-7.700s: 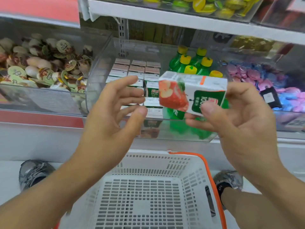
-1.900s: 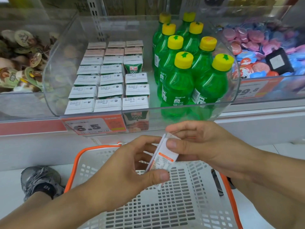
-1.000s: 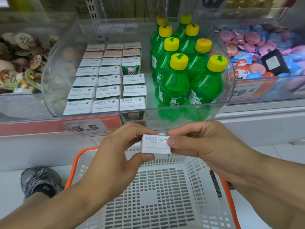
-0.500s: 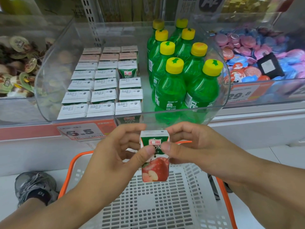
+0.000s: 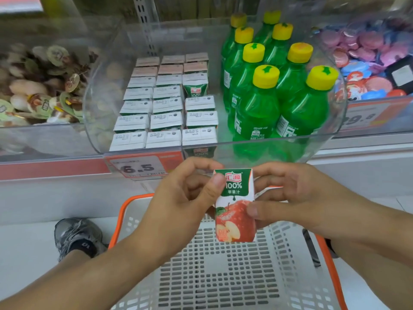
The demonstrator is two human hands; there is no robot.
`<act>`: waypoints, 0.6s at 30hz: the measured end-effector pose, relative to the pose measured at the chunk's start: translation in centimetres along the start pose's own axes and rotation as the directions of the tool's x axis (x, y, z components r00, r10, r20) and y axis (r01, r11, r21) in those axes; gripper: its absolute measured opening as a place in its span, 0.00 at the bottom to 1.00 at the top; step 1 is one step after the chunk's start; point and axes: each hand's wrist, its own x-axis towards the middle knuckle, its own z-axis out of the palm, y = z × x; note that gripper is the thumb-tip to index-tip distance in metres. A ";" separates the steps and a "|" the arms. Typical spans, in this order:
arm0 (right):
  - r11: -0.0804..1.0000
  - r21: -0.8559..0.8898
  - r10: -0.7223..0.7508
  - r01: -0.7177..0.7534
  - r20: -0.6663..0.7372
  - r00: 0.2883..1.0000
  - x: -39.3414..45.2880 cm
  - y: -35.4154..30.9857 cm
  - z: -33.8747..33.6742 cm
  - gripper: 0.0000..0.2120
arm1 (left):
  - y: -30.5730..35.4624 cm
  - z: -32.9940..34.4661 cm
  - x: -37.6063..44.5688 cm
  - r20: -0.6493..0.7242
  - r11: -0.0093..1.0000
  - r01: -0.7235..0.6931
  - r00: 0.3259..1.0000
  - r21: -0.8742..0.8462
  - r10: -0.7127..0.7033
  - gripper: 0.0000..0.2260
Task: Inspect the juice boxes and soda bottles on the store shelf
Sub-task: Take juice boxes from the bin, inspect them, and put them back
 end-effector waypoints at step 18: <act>0.993 -0.031 0.114 -0.112 0.073 0.991 0.3 -0.1 -0.5 0.19 | -0.2 0.0 -0.3 0.008 0.994 0.097 0.995 -0.054 -0.097 0.15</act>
